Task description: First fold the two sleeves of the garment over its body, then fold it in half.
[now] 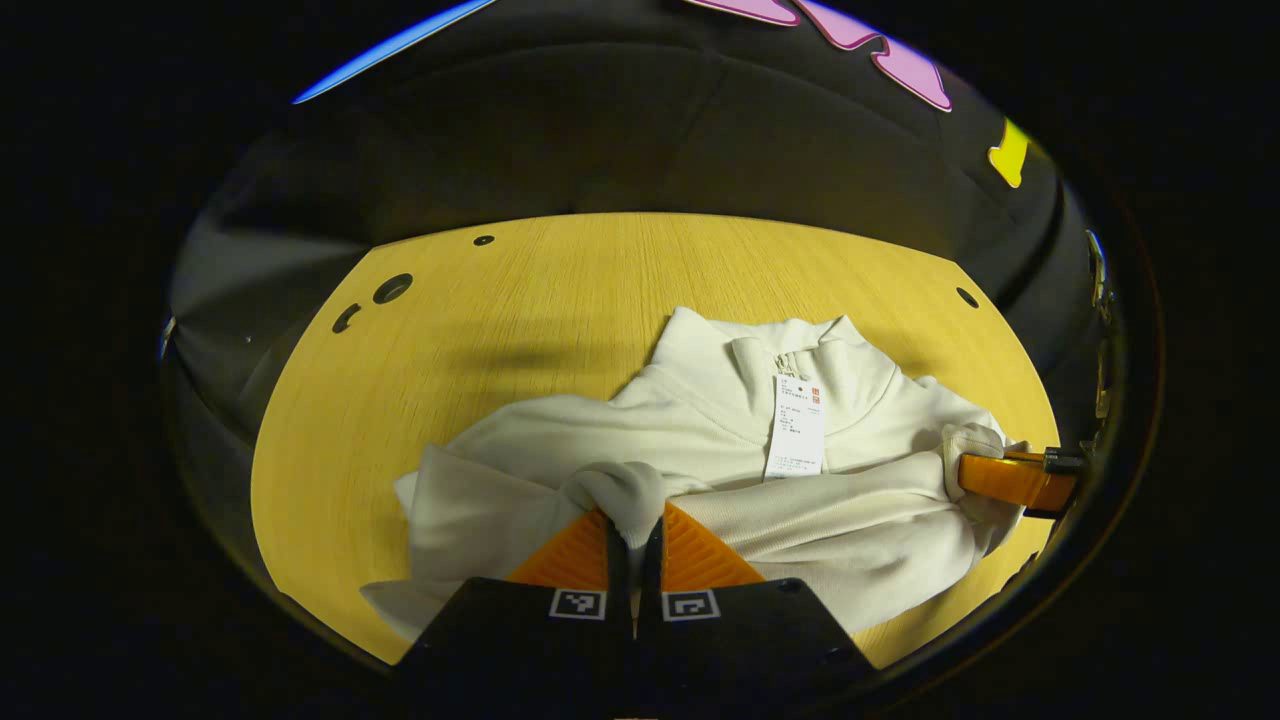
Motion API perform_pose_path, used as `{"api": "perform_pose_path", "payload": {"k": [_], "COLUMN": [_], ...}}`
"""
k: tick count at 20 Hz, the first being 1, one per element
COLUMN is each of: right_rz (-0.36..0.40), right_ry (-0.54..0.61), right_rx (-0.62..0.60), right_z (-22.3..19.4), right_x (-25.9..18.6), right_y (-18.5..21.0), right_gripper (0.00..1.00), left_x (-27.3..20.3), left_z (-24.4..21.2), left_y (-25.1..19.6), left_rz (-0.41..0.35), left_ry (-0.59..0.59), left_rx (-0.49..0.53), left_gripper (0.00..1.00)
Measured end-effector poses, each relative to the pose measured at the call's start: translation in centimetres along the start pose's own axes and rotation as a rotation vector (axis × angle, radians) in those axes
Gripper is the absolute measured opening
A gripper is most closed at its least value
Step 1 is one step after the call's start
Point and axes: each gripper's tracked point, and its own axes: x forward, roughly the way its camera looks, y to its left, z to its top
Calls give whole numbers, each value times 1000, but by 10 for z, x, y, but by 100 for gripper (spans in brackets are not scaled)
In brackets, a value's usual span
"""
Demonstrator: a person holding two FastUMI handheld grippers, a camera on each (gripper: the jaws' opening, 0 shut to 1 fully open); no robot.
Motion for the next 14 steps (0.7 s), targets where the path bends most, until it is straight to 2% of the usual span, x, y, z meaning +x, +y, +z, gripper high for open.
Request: {"api": "perform_pose_path", "payload": {"k": [5, 7, 8, 10, 11, 13, 14], "right_rz": [-31, -49, -53, -69, -66, -46, -45], "right_ry": [3, 6, 5, -3, -8, -29, -40], "right_rx": [-52, -90, -93, -72, -63, -63, -69], "right_z": [-1, -1, -1, 2, 4, 8, 10], "right_x": [4, 2, 2, -3, -6, -13, -18], "right_y": [1, 1, 1, 1, 3, 9, 10], "right_gripper": [16, 19, 23, 40, 40, 63, 67], "left_x": [5, 6, 5, 2, -1, -7, -12], "left_z": [-4, -6, -6, -7, -6, -4, 1], "left_y": [-1, 0, 0, 1, 1, 2, 3], "left_rz": [-3, 8, 8, 16, 23, 48, 62], "left_ry": [22, 32, 34, 44, 46, 33, 3], "left_rx": [16, 29, 30, 35, 38, 44, 58], "left_gripper": [7, 10, 27, 28, 29, 32, 37]}}
